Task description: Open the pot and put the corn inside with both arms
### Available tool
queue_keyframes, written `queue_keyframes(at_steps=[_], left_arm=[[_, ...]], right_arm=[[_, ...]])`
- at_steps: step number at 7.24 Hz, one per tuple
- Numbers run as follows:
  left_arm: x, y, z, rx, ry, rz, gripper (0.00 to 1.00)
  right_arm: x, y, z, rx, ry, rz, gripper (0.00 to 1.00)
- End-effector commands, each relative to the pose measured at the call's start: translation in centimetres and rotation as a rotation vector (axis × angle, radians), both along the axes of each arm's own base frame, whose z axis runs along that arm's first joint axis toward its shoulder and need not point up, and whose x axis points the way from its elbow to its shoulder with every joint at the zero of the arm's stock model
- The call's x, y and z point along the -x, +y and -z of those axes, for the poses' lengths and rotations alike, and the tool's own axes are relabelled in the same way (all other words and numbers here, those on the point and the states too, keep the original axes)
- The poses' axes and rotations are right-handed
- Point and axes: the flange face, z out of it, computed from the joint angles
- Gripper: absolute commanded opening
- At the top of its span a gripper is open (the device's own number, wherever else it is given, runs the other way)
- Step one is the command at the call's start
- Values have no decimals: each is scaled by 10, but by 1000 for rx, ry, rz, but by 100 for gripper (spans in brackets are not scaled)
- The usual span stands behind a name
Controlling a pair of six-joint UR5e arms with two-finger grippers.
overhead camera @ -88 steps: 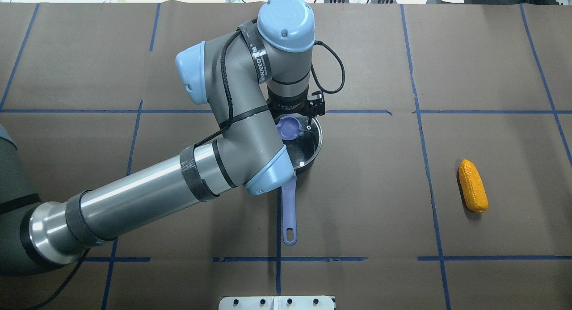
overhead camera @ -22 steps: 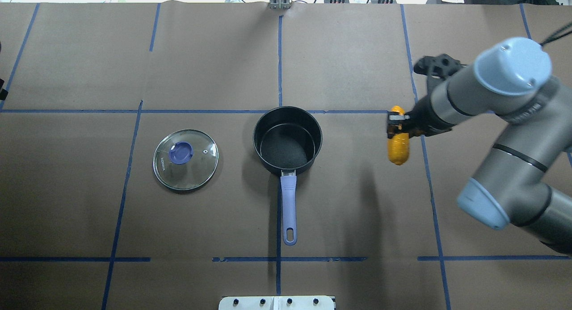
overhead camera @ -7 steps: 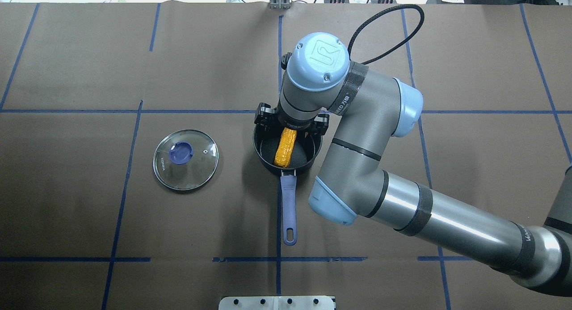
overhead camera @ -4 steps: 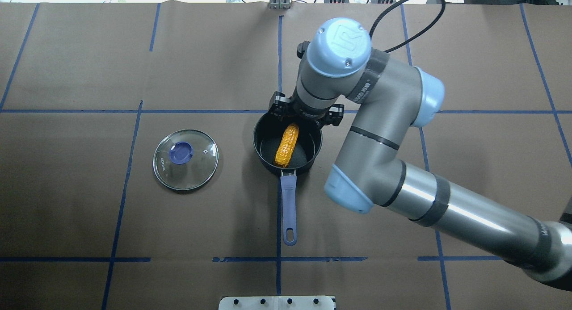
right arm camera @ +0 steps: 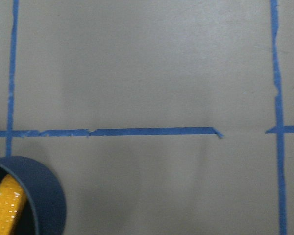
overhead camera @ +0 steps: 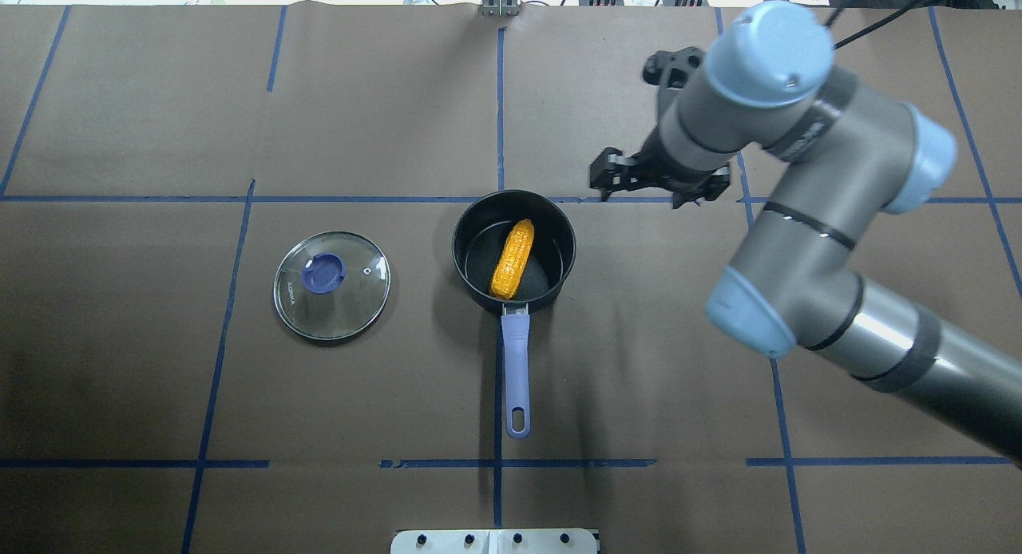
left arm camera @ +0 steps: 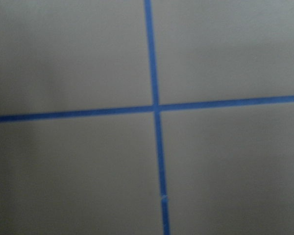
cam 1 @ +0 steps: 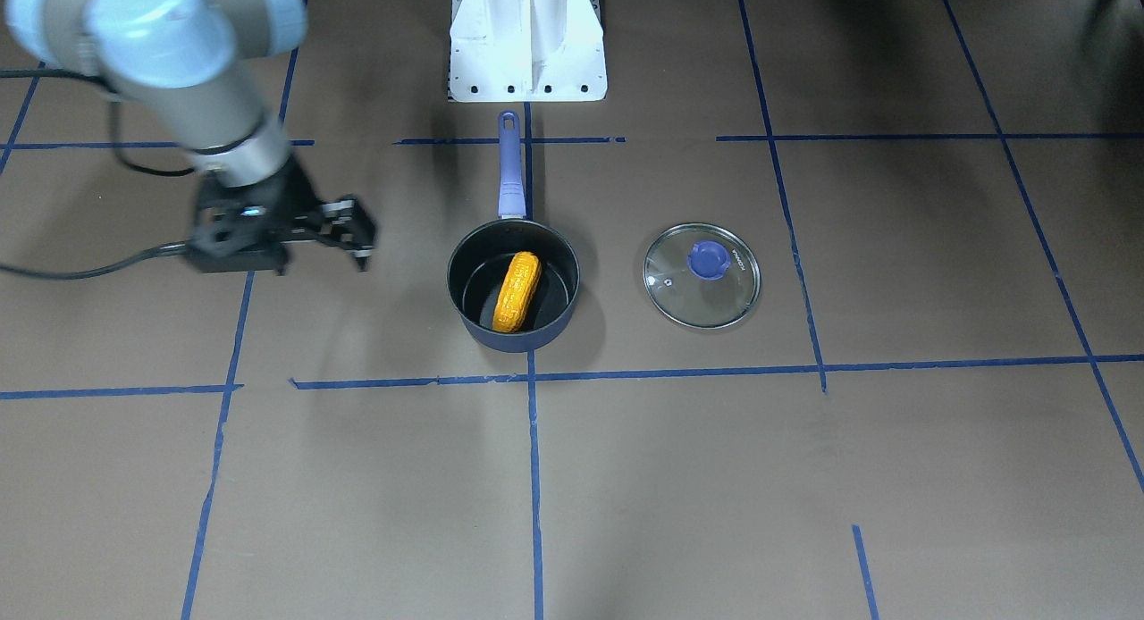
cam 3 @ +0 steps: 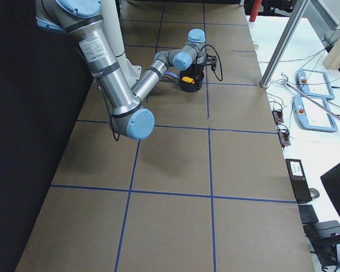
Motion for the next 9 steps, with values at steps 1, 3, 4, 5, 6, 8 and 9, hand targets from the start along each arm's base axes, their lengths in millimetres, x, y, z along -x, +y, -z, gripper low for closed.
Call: queue_keyframes(at_steps=[1, 3, 4, 5, 6, 8, 9], left_arm=[[5, 13, -14, 20, 4, 5, 100], [6, 10, 8, -4, 4, 13, 100], [9, 11, 13, -13, 4, 19, 100], [10, 11, 12, -15, 5, 18, 100], [10, 11, 12, -15, 5, 18, 100], [10, 11, 12, -17, 3, 17, 100], [10, 11, 12, -18, 5, 16, 100]], right_arm=[[-71, -17, -57, -32, 34, 52, 100], [-130, -20, -113, -23, 46, 98, 100], [-166, -17, -147, -42, 69, 128, 100], [-199, -17, -172, -41, 46, 150, 100], [-234, -15, -204, -30, 21, 166, 100], [-302, -11, -270, -64, -11, 210, 100], [-335, -1, -318, -60, -2, 226, 100]])
